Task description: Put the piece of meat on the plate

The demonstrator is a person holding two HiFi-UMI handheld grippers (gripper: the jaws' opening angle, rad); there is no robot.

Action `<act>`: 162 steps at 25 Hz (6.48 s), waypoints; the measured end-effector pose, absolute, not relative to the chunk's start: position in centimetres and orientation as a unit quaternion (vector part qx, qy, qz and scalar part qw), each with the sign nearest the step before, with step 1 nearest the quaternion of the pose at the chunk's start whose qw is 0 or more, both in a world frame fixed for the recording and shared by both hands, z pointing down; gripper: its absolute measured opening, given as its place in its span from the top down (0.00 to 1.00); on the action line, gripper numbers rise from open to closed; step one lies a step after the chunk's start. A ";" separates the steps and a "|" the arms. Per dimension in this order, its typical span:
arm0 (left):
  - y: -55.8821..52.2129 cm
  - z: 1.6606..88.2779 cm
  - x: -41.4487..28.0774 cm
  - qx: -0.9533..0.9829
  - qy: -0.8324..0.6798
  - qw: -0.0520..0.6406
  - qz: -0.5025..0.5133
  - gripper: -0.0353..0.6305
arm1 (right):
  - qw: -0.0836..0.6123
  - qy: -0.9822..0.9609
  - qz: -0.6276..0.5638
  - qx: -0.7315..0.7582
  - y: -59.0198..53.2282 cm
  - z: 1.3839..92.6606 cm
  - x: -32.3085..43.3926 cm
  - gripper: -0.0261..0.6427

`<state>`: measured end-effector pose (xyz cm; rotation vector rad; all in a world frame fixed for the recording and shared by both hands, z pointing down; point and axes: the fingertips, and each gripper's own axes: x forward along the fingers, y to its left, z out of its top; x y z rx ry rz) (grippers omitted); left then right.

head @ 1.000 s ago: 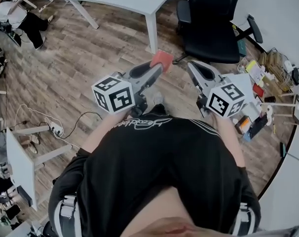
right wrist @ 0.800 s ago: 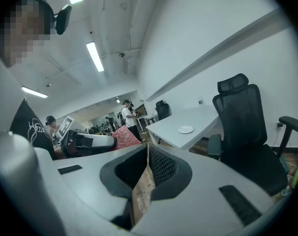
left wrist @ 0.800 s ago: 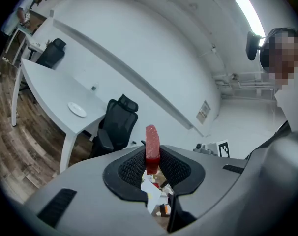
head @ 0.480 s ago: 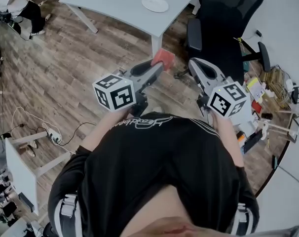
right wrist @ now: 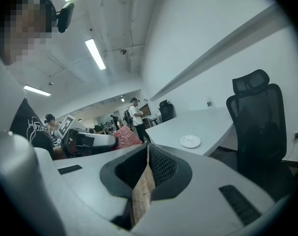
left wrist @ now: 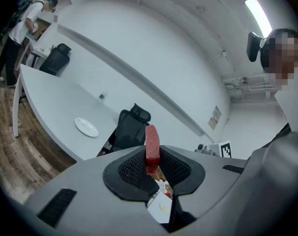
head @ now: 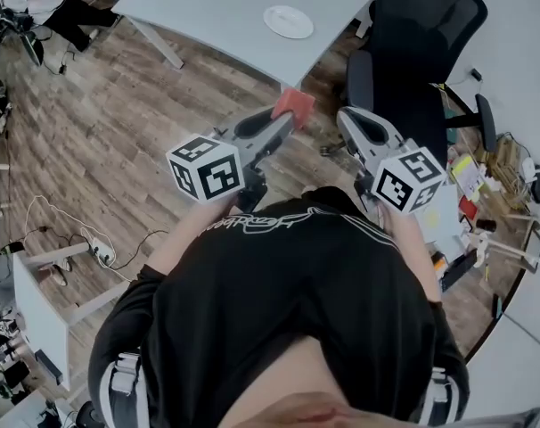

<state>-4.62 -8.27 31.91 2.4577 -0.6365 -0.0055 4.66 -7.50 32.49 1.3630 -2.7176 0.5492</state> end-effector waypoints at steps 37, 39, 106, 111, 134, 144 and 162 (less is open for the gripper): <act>-35.2 39.5 -0.8 0.863 -0.317 0.392 0.029 0.82 | 0.045 -0.885 0.268 0.378 -36.1 39.5 9.3 0.94; -35.8 40.1 -0.7 0.861 -0.317 0.397 0.032 0.82 | 0.047 -0.884 0.273 0.376 -36.6 40.0 9.1 0.94; -45.0 52.2 0.5 0.852 -0.357 0.337 0.184 0.75 | 0.109 -0.867 0.336 0.353 -41.0 49.4 8.7 0.94; -45.4 52.8 -0.4 0.842 -0.373 0.341 0.190 0.72 | 0.110 -0.866 0.338 0.352 -41.0 49.4 8.7 0.94; -43.0 47.2 -0.8 0.872 -0.346 0.307 0.161 0.75 | 0.099 -0.880 0.312 0.345 -40.5 46.9 7.6 0.94; -36.0 39.8 -1.2 0.909 -0.316 0.238 0.130 0.93 | 0.065 -0.903 0.269 0.328 -35.4 41.6 4.6 0.94; -18.1 32.0 -5.7 0.925 -0.316 0.199 0.078 0.94 | 0.022 -0.934 0.191 0.302 -18.2 32.3 0.1 0.94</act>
